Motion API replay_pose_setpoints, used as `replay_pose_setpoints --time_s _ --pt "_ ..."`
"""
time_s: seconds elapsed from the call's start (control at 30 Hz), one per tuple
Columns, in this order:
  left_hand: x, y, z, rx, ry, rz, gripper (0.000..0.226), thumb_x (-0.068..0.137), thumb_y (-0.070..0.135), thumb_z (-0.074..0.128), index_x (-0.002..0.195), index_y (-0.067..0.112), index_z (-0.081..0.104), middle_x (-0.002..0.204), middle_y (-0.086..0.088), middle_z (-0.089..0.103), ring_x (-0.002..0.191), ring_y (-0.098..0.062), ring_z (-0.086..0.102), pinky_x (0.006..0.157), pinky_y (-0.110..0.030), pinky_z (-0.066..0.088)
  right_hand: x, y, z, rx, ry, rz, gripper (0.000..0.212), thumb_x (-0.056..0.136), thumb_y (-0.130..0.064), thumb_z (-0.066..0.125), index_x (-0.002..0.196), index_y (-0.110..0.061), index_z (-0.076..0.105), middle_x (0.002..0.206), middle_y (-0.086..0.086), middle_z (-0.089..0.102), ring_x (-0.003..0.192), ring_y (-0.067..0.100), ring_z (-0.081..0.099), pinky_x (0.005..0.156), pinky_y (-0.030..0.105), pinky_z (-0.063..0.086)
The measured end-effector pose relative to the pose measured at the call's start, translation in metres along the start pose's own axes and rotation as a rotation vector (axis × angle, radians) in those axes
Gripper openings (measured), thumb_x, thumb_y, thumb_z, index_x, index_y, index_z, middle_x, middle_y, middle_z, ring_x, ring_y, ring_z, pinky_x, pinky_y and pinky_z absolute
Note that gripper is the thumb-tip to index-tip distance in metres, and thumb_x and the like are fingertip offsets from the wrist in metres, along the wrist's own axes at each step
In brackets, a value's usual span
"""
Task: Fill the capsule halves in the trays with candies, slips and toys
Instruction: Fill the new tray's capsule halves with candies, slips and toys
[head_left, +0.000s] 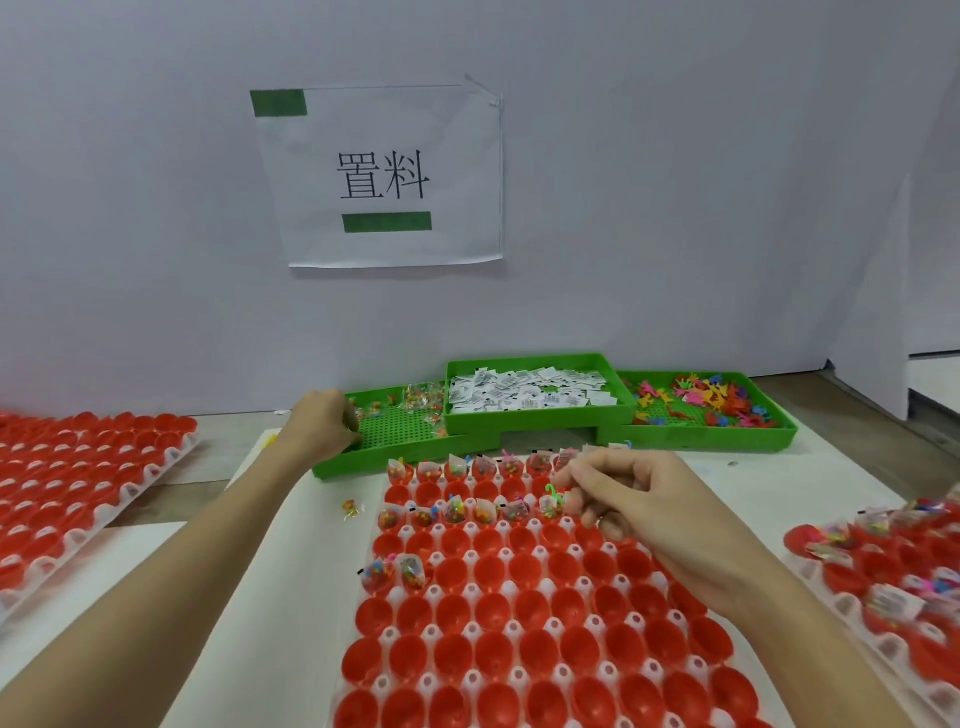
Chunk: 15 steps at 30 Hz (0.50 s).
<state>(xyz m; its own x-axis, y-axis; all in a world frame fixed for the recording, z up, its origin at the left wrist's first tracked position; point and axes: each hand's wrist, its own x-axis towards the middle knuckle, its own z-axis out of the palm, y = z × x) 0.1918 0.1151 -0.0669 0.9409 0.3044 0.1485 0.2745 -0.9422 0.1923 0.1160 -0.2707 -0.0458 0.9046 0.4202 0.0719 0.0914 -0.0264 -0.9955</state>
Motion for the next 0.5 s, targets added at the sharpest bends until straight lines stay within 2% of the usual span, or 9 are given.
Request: replay_pose_setpoints --time_s 0.07,0.13,0.17,0.23,0.33,0.4,0.5 --pt "-0.007 -0.001 -0.001 0.025 0.054 0.025 0.020 0.085 0.011 0.076 0.105 0.008 0.078 0.101 -0.012 0.077 0.098 -0.030 0.069 0.084 -0.037 0.056 0.000 0.000 0.001 -0.001 0.010 0.007 0.023 0.101 -0.017 0.061 0.090 -0.008 0.079 0.078 0.008 0.073 0.066 0.012 0.061 0.052 0.017 0.044" --pt "-0.021 0.000 -0.005 0.005 0.191 0.060 0.022 0.089 0.008 0.067 0.109 0.009 0.078 0.102 -0.011 0.076 0.097 -0.032 0.068 0.080 -0.039 0.054 -0.001 -0.001 0.001 -0.005 0.021 0.011 0.023 0.101 -0.017 0.061 0.090 -0.008 0.079 0.078 0.008 0.073 0.067 0.012 0.061 0.052 0.018 0.044" --pt "-0.030 0.002 -0.008 -0.058 0.280 0.073 0.020 0.090 0.008 0.066 0.107 0.010 0.078 0.099 -0.009 0.077 0.092 -0.031 0.068 0.078 -0.039 0.053 -0.001 -0.002 0.000 -0.010 0.027 0.010 0.024 0.101 -0.017 0.061 0.090 -0.008 0.080 0.078 0.008 0.073 0.067 0.012 0.061 0.053 0.019 0.044" --pt "-0.058 0.010 -0.015 -0.344 0.410 0.065 0.012 0.092 0.010 0.069 0.099 0.014 0.077 0.085 -0.003 0.075 0.077 -0.026 0.068 0.071 -0.036 0.052 -0.002 -0.003 -0.001 -0.027 0.037 0.007 0.024 0.101 -0.019 0.061 0.090 -0.008 0.080 0.077 0.008 0.072 0.068 0.012 0.062 0.053 0.020 0.044" --pt "-0.114 0.023 -0.019 -0.773 0.404 0.061 0.020 0.092 0.005 0.069 0.092 0.023 0.077 0.072 0.005 0.074 0.065 -0.016 0.071 0.064 -0.024 0.056 -0.002 -0.003 0.000 -0.057 0.051 -0.002 0.024 0.101 -0.019 0.061 0.090 -0.008 0.080 0.076 0.007 0.072 0.067 0.013 0.062 0.053 0.019 0.045" --pt "-0.152 0.031 -0.016 -0.929 0.361 0.085 0.030 0.092 0.001 0.068 0.089 0.030 0.078 0.072 0.002 0.075 0.061 -0.011 0.070 0.061 -0.013 0.053 -0.001 -0.003 0.000 -0.088 0.071 -0.014 0.023 0.101 -0.017 0.061 0.091 -0.009 0.080 0.076 0.008 0.073 0.067 0.014 0.063 0.053 0.019 0.046" --pt "-0.192 0.038 -0.009 -1.062 0.317 0.098 0.034 0.093 0.001 0.069 0.089 0.034 0.079 0.071 -0.005 0.075 0.060 -0.014 0.070 0.062 -0.012 0.052 0.000 -0.002 0.003 -0.157 0.124 -0.061 0.019 0.101 -0.014 0.061 0.095 -0.013 0.079 0.079 0.009 0.075 0.069 0.015 0.067 0.054 0.018 0.049"
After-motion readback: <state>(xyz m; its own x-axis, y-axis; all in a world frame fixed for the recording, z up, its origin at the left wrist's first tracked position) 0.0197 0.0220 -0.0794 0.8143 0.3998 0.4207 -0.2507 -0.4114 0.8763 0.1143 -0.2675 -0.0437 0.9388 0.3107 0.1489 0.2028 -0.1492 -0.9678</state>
